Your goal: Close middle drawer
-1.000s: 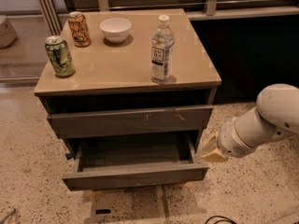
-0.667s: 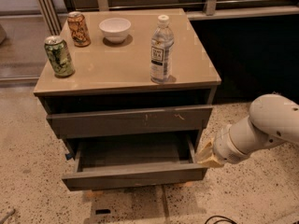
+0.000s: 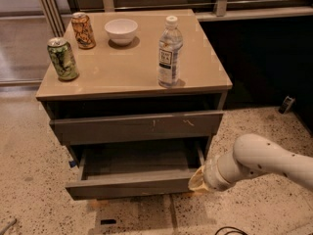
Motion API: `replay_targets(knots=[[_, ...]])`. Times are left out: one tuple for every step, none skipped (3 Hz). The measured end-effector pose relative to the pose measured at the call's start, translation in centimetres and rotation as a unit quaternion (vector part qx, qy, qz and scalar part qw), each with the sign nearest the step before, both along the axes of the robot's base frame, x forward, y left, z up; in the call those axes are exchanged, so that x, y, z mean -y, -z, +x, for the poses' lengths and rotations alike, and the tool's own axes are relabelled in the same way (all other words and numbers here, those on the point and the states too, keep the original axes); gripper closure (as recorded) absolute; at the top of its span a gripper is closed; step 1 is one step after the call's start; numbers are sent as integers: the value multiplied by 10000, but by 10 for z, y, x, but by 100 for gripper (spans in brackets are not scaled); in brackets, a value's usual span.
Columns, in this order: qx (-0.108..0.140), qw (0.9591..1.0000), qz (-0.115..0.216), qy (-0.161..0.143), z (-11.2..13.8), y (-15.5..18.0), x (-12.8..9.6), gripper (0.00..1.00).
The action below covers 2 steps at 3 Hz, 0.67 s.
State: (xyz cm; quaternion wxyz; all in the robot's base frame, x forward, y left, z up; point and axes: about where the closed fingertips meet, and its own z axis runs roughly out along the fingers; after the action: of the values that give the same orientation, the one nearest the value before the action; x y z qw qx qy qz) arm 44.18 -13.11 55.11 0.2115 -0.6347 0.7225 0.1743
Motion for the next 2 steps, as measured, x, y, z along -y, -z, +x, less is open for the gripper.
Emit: replay_targets(knots=[[-137,9997,184,-22,10,78,-21,100],[-258,9994,221,26,12,114,-27,100]])
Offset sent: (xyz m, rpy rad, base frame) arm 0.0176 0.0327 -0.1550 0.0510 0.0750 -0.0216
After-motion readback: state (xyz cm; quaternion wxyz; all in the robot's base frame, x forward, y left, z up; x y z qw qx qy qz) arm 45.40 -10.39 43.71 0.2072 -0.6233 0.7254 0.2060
